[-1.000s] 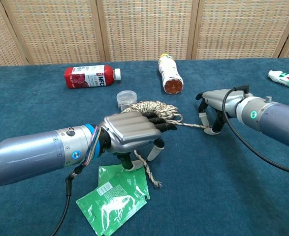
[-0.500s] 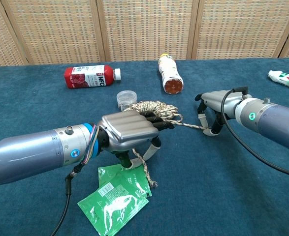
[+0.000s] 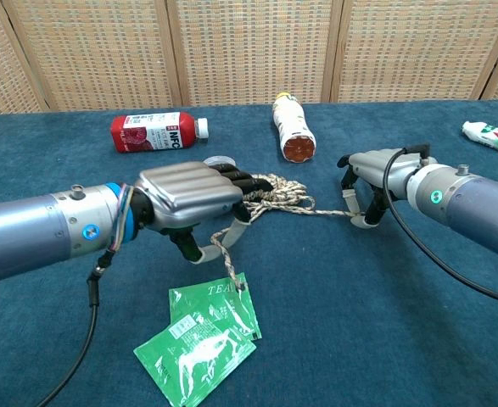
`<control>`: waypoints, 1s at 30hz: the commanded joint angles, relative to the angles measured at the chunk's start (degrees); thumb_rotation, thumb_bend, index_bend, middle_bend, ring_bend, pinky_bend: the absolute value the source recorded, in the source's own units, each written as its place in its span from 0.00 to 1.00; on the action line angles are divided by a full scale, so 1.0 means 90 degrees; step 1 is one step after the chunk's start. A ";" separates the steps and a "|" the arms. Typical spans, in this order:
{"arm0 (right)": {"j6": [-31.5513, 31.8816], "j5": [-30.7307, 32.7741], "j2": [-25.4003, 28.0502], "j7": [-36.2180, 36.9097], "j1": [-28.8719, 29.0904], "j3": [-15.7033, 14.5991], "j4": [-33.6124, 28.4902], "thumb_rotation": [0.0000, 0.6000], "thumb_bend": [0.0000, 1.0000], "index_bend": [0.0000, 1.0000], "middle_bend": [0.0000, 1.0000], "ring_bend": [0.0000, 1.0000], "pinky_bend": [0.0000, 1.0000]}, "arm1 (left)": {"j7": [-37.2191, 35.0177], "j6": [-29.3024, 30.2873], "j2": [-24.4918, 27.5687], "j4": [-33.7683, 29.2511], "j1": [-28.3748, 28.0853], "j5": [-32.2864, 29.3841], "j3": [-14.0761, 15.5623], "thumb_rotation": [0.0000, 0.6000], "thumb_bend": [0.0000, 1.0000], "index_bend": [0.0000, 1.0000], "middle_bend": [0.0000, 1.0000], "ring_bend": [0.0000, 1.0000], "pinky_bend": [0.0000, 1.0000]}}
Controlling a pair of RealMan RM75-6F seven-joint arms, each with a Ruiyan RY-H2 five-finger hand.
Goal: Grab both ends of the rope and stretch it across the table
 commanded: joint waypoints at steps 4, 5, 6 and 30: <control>0.0248 -0.0194 0.0092 0.0052 -0.0078 0.0037 0.0004 1.00 0.55 0.70 0.06 0.00 0.00 | -0.0520 0.0455 0.1064 -0.0497 0.0435 0.0242 0.0199 1.00 0.47 0.61 0.00 0.00 0.00; 0.0277 -0.0218 0.0113 0.0052 -0.0085 0.0046 0.0016 1.00 0.55 0.70 0.06 0.00 0.00 | -0.0608 0.0521 0.1233 -0.0544 0.0503 0.0268 0.0225 1.00 0.48 0.61 0.00 0.00 0.00; 0.0317 -0.0248 0.0137 0.0060 -0.0096 0.0064 0.0034 1.00 0.55 0.70 0.06 0.00 0.00 | -0.0745 0.0616 0.1440 -0.0582 0.0600 0.0298 0.0254 1.00 0.49 0.61 0.00 0.00 0.00; 0.0640 -0.0188 0.0958 -0.0061 -0.0701 -0.0023 -0.0109 1.00 0.55 0.70 0.07 0.00 0.00 | -0.3469 0.1274 0.2511 0.0958 0.1679 0.0893 0.0582 1.00 0.52 0.61 0.00 0.00 0.00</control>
